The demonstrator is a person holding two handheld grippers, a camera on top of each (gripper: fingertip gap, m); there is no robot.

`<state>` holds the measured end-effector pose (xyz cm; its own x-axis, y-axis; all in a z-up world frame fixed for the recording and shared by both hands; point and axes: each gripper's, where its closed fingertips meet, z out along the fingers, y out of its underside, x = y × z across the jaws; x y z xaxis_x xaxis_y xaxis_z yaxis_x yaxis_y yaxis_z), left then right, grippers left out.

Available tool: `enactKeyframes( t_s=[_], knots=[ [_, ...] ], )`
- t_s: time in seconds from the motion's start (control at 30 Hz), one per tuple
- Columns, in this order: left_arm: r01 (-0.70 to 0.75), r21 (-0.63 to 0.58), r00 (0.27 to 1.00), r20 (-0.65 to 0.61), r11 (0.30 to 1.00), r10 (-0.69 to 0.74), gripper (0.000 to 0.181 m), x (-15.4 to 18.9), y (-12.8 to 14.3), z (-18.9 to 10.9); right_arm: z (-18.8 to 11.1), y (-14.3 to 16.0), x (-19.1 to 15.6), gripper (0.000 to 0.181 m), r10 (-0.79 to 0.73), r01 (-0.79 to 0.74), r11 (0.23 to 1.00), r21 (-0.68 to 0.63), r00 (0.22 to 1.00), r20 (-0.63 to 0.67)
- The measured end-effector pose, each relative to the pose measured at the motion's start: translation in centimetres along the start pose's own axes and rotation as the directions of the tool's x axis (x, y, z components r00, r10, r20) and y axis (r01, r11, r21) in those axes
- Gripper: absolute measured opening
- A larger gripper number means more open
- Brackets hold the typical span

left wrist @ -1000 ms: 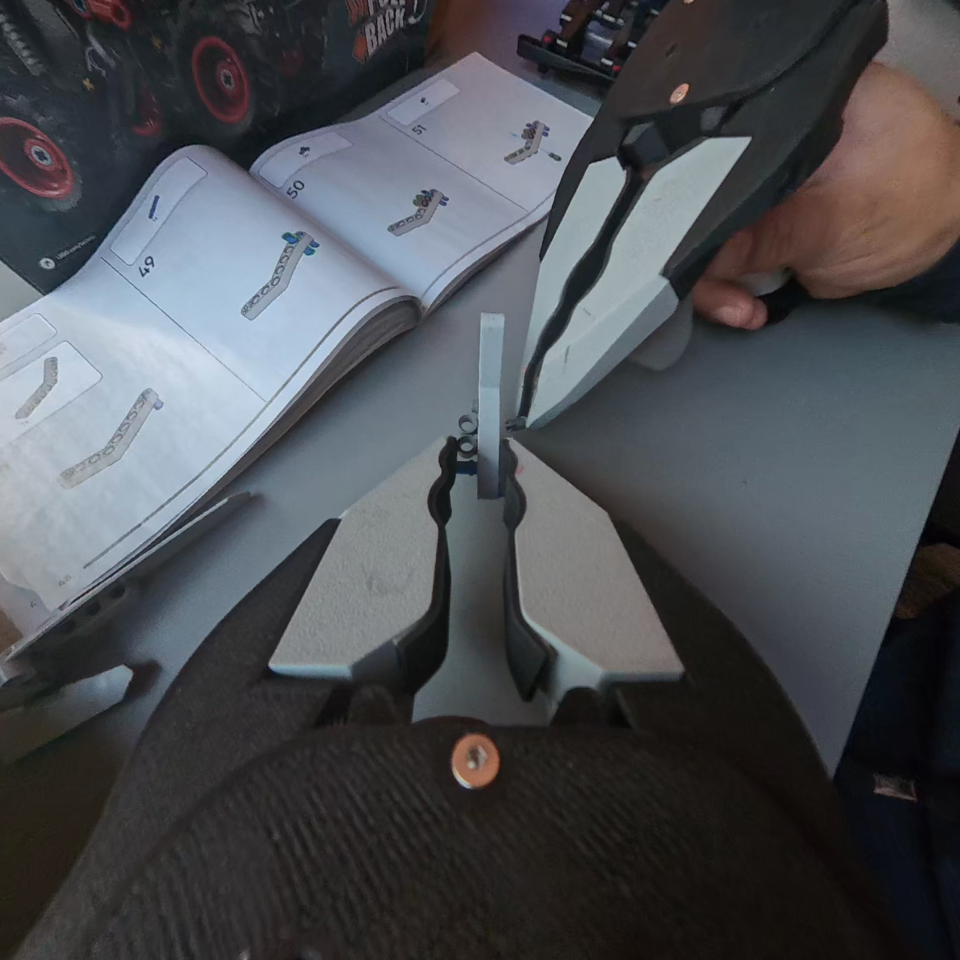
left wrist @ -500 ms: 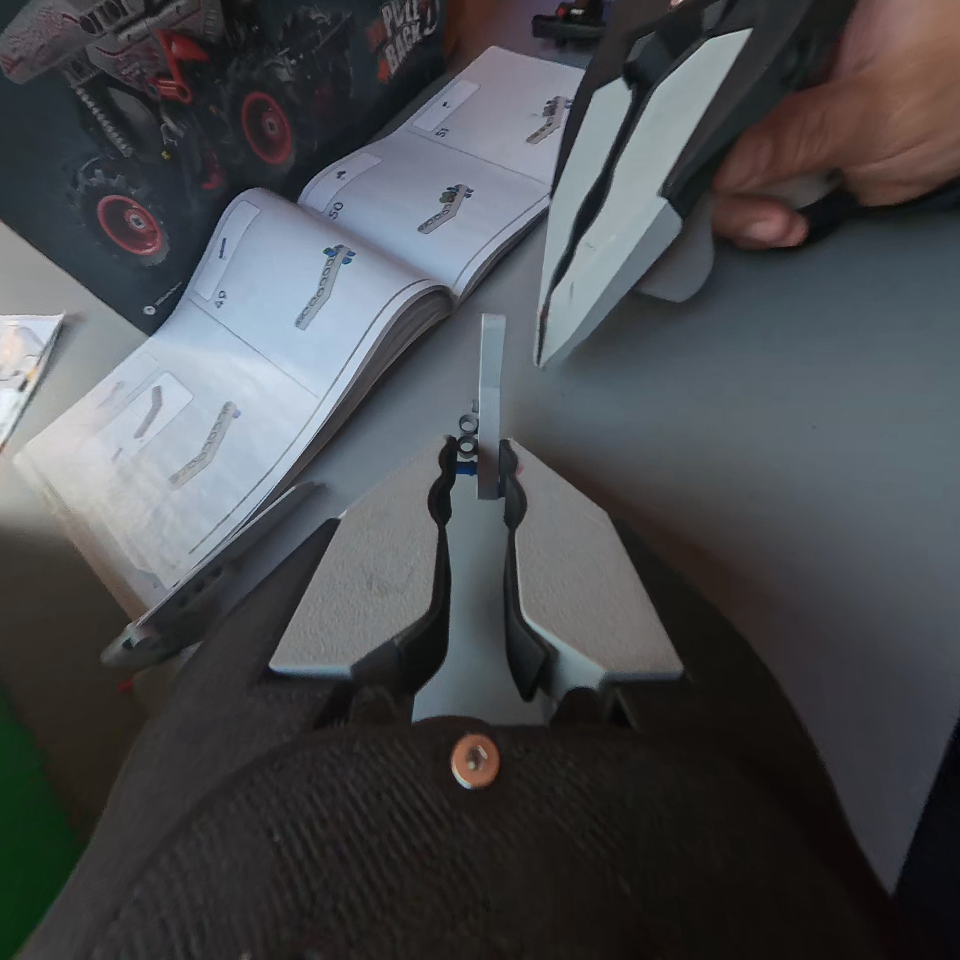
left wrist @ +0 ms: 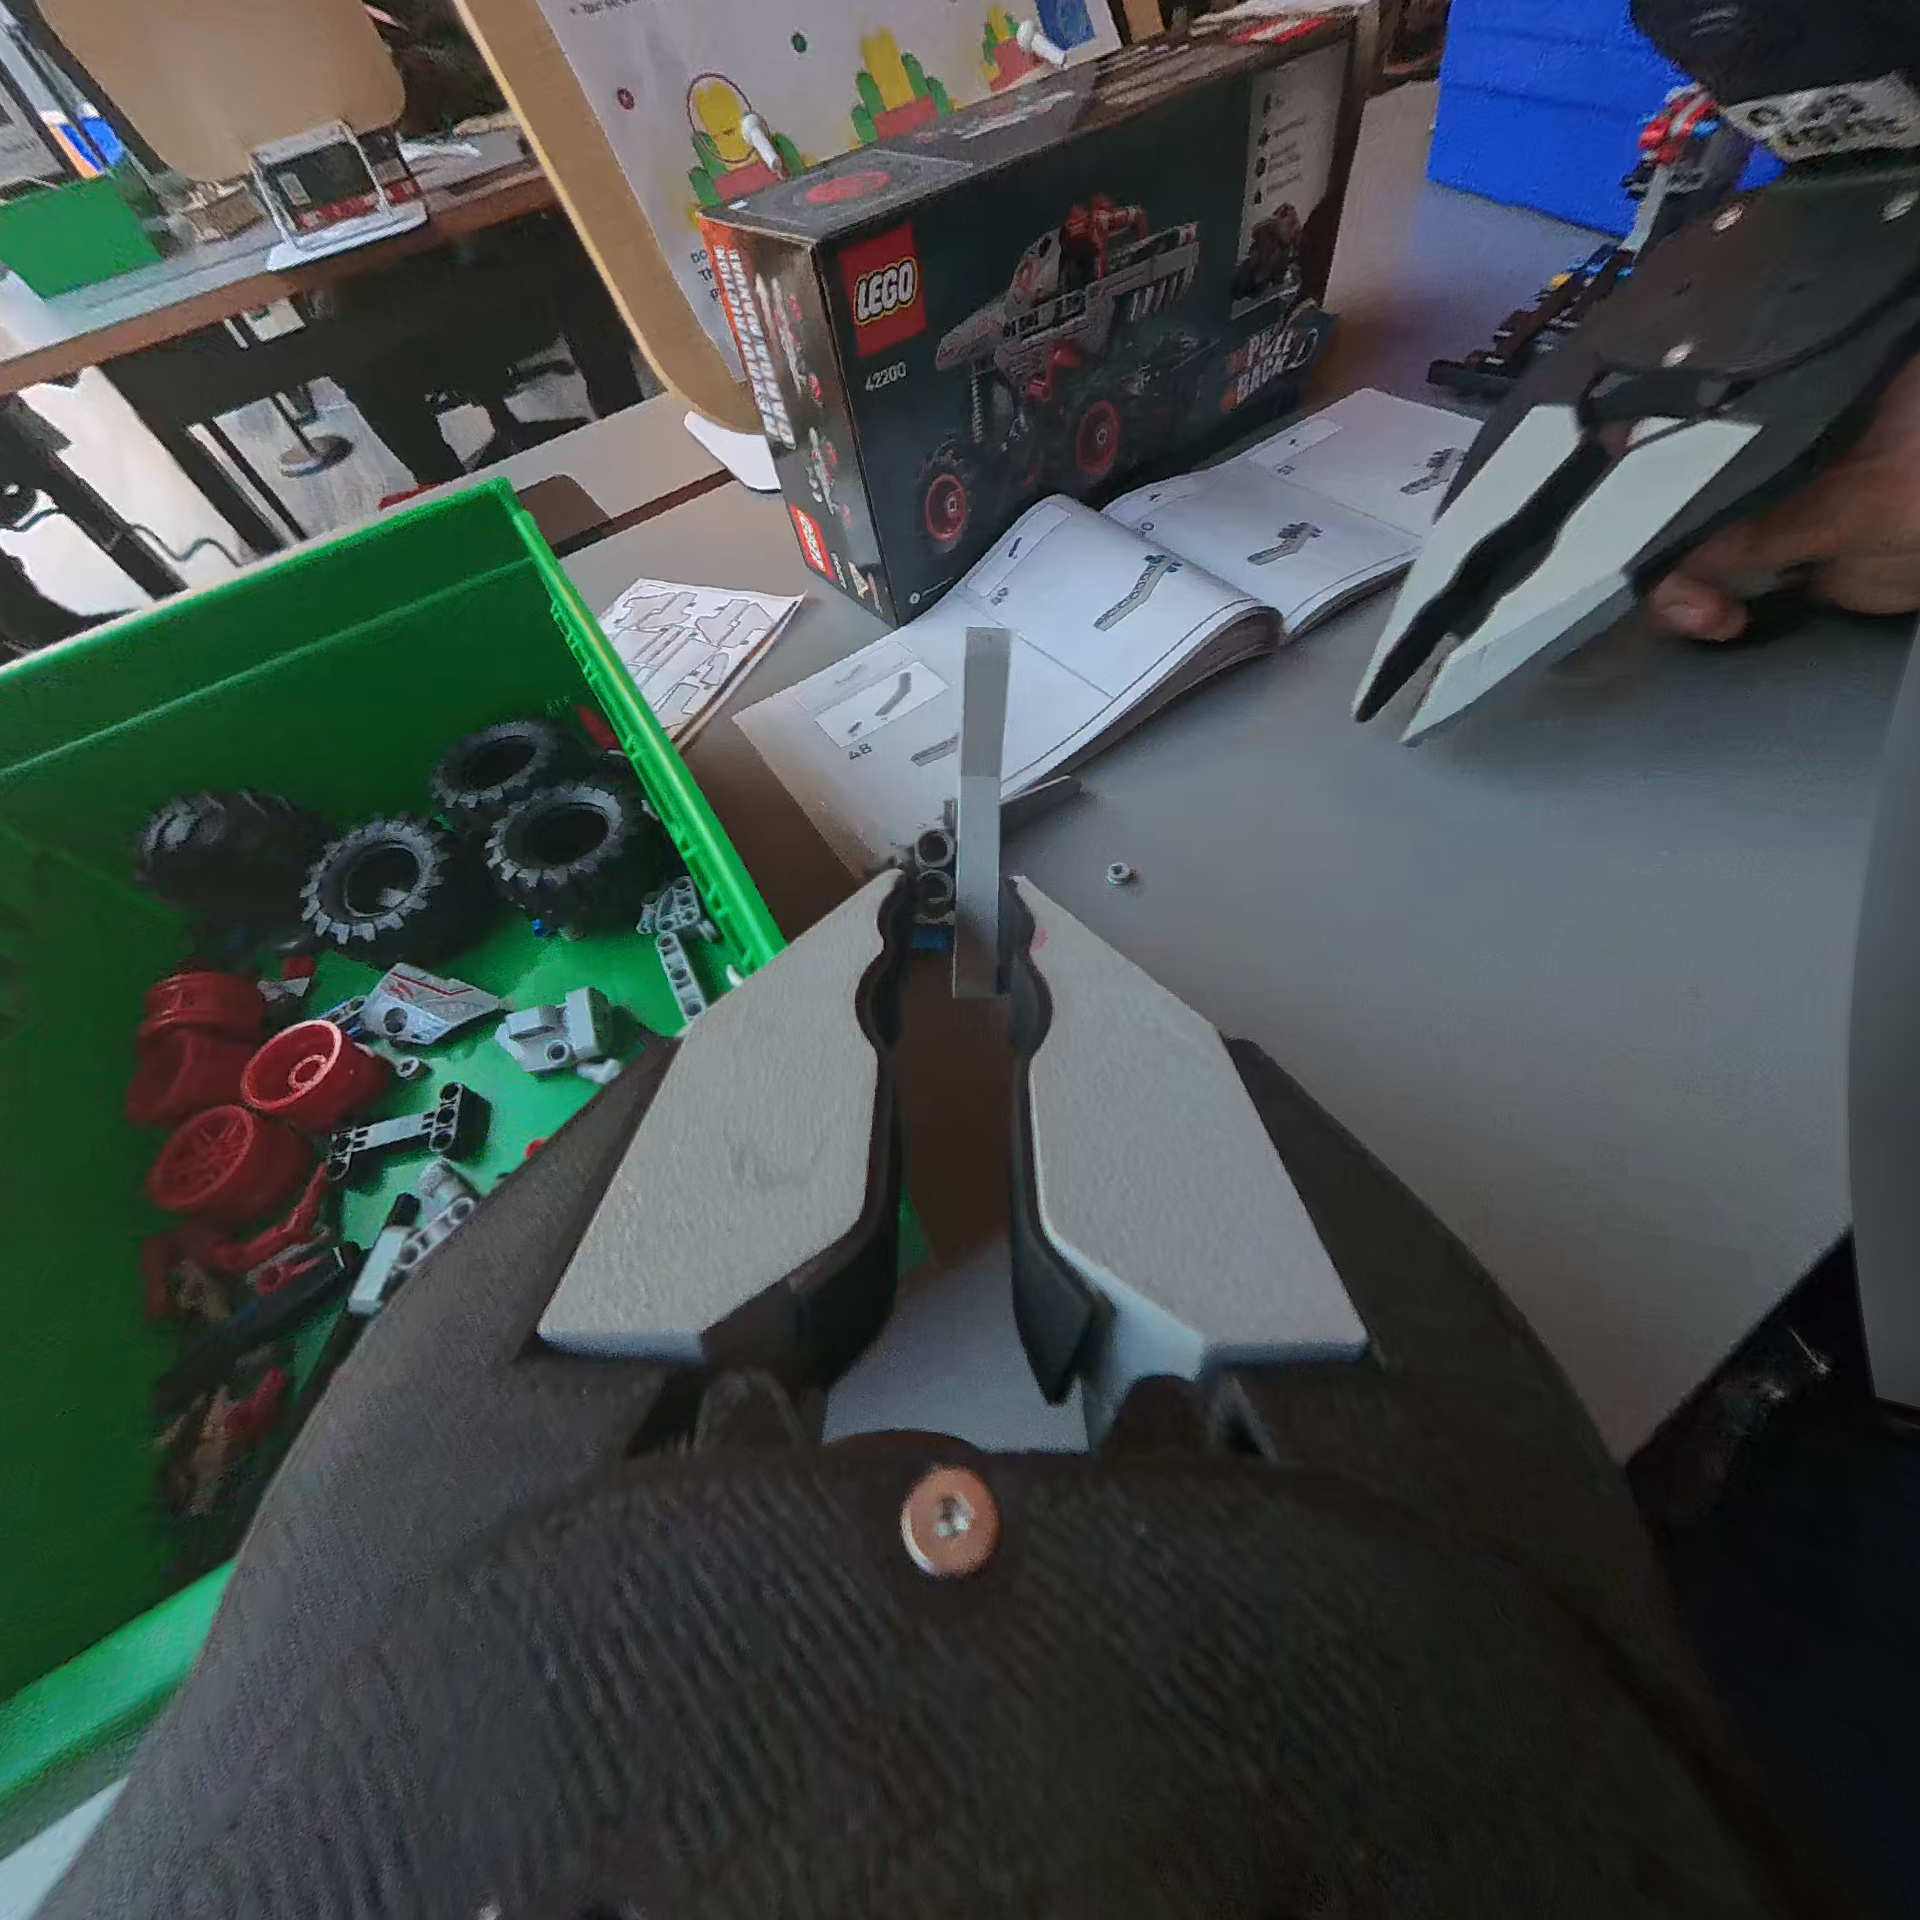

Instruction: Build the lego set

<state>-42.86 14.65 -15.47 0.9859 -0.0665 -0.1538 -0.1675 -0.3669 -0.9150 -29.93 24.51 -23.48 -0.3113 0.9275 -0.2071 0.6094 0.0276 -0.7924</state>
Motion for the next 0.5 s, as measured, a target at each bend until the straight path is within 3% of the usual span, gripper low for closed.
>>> enactKeyframes(
  t_s=[0.23, 0.5],
  knots=[
    [-0.075, -0.002, 0.995, 0.060, 0.997, 0.076, 0.013, -0.3, 1.8, -2.5, 4.8, -1.2, -3.5, 0.015, -0.195, 0.194, 0.978, -0.083, 0.981, -0.009],
    [-0.047, -0.006, 0.999, 0.005, 0.999, 0.047, 0.013, 0.6, 4.8, -3.6, 11.1, -4.2, -6.6, 0.017, -0.350, 0.354, 0.927, -0.126, 0.935, 0.052]
  ],
)
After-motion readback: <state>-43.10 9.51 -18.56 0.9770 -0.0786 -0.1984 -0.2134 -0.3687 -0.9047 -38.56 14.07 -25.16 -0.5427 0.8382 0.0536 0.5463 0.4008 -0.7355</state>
